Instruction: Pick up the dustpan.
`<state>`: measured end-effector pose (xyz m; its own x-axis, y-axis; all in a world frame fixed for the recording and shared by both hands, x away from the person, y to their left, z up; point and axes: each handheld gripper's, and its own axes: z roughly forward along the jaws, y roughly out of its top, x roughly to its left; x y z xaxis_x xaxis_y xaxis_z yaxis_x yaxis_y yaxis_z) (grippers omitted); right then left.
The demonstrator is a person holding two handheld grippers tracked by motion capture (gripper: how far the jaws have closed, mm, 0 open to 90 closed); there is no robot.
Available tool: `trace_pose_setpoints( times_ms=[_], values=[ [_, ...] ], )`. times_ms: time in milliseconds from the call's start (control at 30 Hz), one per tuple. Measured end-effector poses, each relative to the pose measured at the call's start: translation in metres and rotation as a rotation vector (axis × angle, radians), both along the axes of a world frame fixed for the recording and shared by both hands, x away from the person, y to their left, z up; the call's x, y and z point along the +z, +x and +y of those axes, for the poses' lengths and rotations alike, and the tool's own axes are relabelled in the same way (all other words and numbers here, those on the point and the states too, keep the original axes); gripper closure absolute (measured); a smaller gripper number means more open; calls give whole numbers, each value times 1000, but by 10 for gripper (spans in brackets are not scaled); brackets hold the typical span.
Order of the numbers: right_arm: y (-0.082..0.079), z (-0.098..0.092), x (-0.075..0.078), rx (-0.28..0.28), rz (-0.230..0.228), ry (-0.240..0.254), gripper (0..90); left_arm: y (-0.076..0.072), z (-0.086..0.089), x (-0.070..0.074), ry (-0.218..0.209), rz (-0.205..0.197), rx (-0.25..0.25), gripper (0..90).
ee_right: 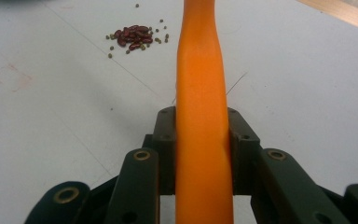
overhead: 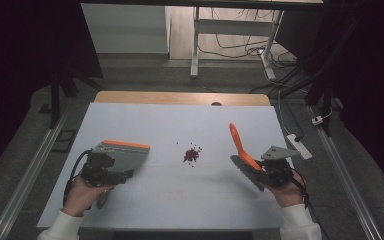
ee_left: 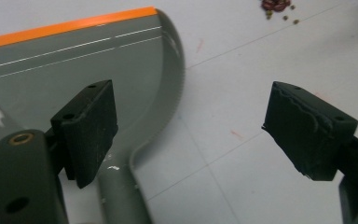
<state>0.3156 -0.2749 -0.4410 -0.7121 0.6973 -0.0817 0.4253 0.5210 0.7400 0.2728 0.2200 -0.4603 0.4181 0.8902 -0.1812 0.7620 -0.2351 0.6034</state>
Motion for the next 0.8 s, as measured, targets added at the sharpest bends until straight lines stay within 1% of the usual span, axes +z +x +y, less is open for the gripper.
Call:
trace_pose_setpoints(
  times_ms=[100, 167, 233, 300, 333, 367, 467, 500, 600, 667, 800],
  values=[
    [0, 0, -1, 1, 1, 1, 700, -1, 4, -4, 8, 10, 20, 177],
    [0, 1, -1, -2, 5, 0, 701, -1, 4, -5, 8, 15, 22, 176],
    [0, 1, -2, -1, 8, -3, 701, -1, 5, -10, 13, 32, 20, 175],
    [1, 2, -2, 3, 8, -8, 701, -2, 5, -14, 29, 46, 26, 174],
    [1, 2, -3, 3, 8, -9, 700, -2, 7, -19, 42, 61, 36, 174],
    [1, 2, -3, 2, 9, -8, 700, -2, 7, -19, 42, 61, 36, 174],
    [1, 2, -3, 3, 10, -8, 700, -3, 9, -25, 32, 80, 40, 173],
    [1, 2, -3, 4, 10, -9, 700, -3, 10, -27, 35, 88, 43, 173],
    [1, 3, -4, 5, 12, -12, 701, -4, 12, -27, 36, 92, 53, 172],
    [1, 3, -5, 6, 15, -13, 700, -6, 17, -27, 34, 93, 72, 172],
    [2, 4, -6, 8, 17, -15, 700, -8, 21, -28, 32, 98, 90, 172]
  ],
)
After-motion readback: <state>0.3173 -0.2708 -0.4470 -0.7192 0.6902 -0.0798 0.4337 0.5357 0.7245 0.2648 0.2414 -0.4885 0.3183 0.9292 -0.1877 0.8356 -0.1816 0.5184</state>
